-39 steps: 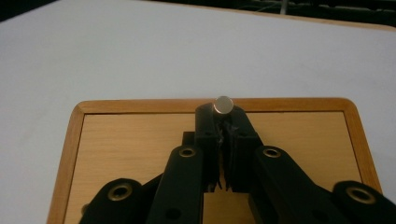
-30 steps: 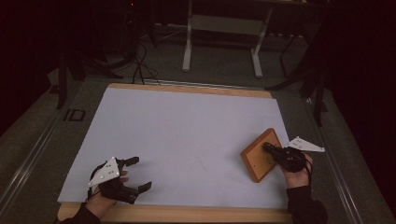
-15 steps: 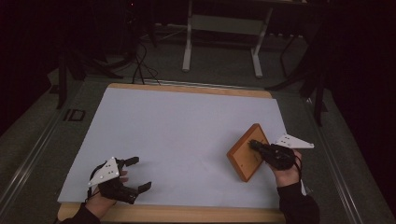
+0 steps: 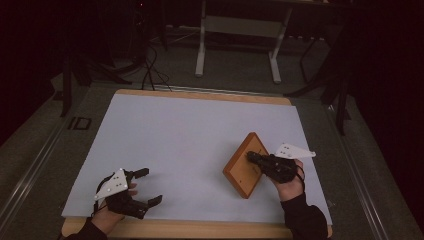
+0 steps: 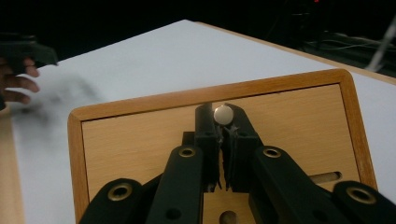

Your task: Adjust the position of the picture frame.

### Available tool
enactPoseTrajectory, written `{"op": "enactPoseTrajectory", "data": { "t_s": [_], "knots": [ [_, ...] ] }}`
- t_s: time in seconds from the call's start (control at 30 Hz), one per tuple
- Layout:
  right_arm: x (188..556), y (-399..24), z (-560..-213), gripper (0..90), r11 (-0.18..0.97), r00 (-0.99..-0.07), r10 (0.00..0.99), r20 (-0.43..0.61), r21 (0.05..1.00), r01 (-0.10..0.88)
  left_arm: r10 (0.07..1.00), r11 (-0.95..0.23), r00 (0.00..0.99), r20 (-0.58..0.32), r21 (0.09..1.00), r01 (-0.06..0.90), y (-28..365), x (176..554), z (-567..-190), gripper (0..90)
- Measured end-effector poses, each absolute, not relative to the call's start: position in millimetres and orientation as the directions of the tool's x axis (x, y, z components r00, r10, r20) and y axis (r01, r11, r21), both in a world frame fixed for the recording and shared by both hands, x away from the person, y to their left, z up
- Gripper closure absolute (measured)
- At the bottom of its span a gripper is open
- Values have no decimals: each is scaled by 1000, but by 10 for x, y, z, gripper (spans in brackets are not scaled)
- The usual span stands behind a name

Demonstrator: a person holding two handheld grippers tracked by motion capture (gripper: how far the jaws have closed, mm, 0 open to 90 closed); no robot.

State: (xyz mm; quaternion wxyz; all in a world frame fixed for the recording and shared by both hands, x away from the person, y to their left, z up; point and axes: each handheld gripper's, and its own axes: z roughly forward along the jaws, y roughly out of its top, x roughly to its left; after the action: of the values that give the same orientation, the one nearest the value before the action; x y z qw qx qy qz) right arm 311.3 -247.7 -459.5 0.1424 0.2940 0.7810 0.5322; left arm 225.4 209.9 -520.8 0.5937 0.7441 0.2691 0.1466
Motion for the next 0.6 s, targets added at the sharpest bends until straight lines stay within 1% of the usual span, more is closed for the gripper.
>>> {"op": "enactPoseTrajectory", "data": {
  "t_s": [0.3, 0.6],
  "knots": [
    [3073, -2206, -4658, 858, 295, -827, 555, 94, 907, 301, 573, -148, 813, -102, 963, 225, 2101, 2251, -5207, 5],
    [3093, -1945, -4760, 857, 325, -849, 518, 100, 896, 304, 572, -150, 814, -100, 963, 224, 2105, 2254, -5208, 5]
  ]
}}
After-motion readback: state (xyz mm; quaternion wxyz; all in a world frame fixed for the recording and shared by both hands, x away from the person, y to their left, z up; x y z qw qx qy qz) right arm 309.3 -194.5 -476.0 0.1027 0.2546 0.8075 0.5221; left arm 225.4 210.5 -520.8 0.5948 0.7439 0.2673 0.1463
